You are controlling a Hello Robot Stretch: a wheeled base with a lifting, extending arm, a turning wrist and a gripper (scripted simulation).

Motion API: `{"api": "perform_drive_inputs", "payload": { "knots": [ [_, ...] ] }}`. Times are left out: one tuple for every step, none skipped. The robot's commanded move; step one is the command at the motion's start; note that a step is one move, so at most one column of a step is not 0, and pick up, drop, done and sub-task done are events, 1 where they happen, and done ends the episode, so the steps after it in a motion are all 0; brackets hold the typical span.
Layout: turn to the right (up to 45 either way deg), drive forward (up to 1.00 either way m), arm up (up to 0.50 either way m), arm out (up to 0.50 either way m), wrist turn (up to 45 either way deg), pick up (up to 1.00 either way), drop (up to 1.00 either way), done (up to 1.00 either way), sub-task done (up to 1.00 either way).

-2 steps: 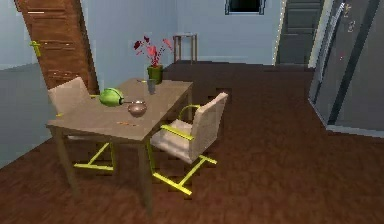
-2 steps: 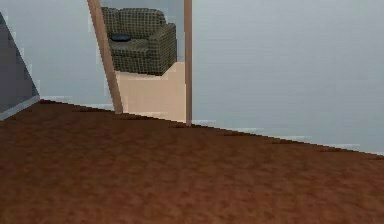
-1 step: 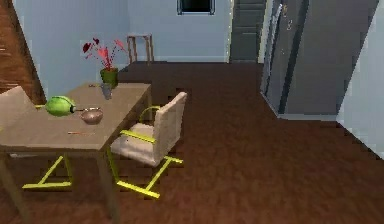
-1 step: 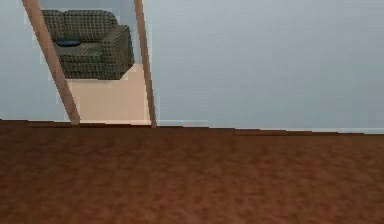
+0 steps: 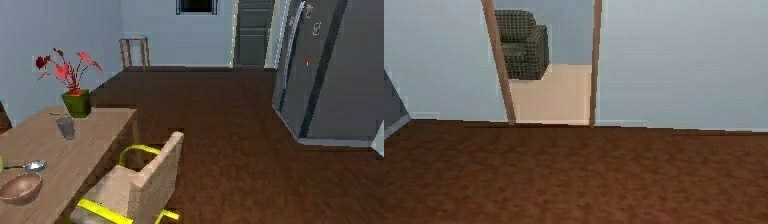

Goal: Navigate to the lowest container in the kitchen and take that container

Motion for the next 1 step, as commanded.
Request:
{"api": "perform_drive_inputs", "payload": {
  "knots": [
    [-45.0,0.00,0.00,0.00,0.0,0.00,0.00,0.00,0.00]
  ]
}}
